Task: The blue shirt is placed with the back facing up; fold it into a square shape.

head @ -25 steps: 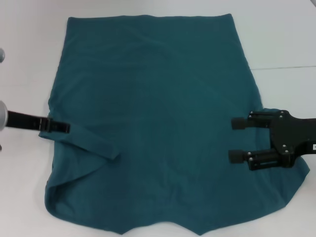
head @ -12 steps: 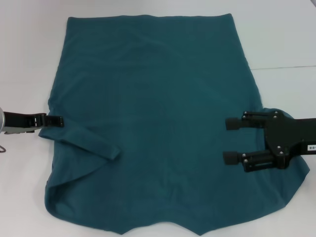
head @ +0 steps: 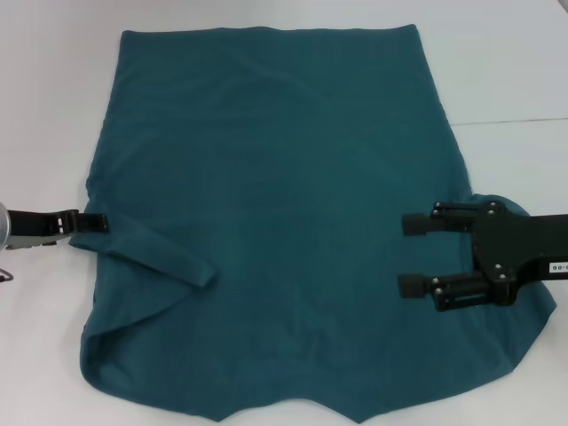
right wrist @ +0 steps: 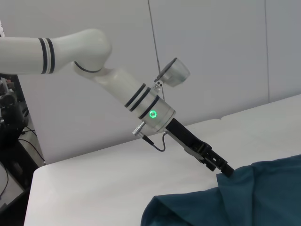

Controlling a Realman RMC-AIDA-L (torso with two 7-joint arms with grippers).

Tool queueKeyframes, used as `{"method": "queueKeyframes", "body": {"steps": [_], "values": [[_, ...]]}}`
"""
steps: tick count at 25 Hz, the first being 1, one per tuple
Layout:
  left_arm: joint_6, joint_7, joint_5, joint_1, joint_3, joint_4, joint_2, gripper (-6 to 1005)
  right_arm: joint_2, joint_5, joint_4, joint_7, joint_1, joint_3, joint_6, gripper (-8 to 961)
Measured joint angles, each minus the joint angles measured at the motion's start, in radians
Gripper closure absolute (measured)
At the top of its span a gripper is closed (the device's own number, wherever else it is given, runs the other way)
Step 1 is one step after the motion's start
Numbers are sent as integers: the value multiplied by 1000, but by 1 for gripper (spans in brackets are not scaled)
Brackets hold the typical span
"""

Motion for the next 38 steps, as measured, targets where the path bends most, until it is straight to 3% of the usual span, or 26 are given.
{"method": "queueKeyframes", "body": {"steps": [18, 28, 33, 38], "values": [[-40, 7, -6, -17, 0, -61, 2, 161, 0, 0, 15, -8, 0, 0, 2, 38], [-33, 94, -121, -18, -3, -98, 16, 180, 0, 0, 17, -8, -3, 0, 3, 38], [-32, 101, -125, -20, 0, -106, 17, 410, 0, 0, 18, -8, -2, 0, 4, 38], [-30, 104, -126, -25, 5, -109, 17, 560, 0, 0, 18, -8, 2, 0, 4, 38]]}}
